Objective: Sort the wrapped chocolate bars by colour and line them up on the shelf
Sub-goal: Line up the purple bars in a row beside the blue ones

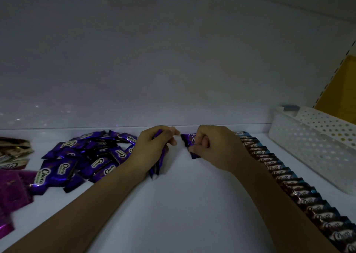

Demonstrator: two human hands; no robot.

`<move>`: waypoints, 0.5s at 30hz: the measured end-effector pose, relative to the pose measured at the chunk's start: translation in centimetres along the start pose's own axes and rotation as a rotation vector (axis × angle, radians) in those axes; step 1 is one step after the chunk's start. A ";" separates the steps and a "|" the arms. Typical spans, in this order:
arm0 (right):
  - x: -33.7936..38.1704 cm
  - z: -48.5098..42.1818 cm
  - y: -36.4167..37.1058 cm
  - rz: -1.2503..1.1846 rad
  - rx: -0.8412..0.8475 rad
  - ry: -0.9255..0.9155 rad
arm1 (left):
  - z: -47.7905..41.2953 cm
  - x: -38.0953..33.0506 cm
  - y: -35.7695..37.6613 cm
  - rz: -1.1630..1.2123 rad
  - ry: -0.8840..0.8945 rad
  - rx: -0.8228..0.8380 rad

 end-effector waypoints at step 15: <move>5.8 1.6 3.7 -0.509 -0.100 0.011 | -0.5 -0.4 -0.5 0.388 -0.319 0.083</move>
Point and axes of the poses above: each hand's wrist, its own z-axis away from the middle knuckle, its own y-axis out of the palm, x = y × z, the point moved 2 cm from there along -z, towards the middle knuckle, and after that the axes turned 12 degrees about -x, right-handed, at the moved point
